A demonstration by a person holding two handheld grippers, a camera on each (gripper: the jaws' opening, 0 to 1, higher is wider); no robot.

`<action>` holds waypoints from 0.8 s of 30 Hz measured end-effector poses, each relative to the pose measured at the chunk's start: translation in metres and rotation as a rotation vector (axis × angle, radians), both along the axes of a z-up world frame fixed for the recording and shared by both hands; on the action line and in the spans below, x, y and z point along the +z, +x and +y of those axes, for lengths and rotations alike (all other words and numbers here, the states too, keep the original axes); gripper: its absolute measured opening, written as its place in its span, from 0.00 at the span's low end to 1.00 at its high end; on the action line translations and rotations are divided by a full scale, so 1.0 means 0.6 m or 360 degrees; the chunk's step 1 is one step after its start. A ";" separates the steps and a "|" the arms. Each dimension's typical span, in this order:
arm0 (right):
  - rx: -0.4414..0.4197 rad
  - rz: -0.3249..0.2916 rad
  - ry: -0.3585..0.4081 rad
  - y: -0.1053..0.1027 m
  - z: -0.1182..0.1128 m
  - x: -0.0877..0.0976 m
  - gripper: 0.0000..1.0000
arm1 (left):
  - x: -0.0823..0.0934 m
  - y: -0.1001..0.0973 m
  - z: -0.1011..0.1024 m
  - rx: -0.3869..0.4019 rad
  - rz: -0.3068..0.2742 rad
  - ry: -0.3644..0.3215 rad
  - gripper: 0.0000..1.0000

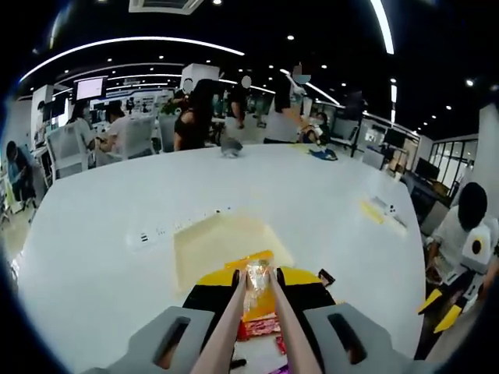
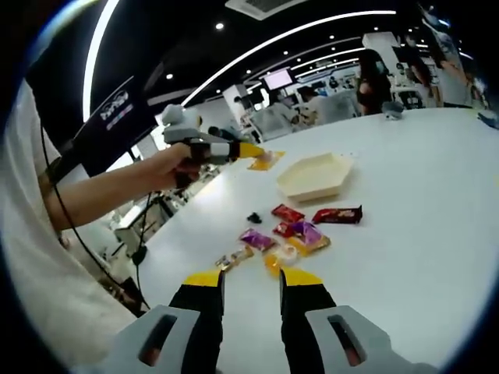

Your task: Place the target food into the container with the food tongs after gripping and lifting it, then release it inside without dropping or visibly crushing the food.

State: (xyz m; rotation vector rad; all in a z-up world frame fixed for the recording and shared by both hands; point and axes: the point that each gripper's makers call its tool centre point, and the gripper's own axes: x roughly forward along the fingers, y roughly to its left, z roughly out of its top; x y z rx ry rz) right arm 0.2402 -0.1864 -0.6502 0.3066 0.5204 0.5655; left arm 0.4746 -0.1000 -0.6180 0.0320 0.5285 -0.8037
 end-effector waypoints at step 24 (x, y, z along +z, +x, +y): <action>-0.0038 0.0016 0.0002 0.001 -0.013 -0.006 0.27 | -0.020 0.044 0.004 0.0034 0.0025 0.0022 0.17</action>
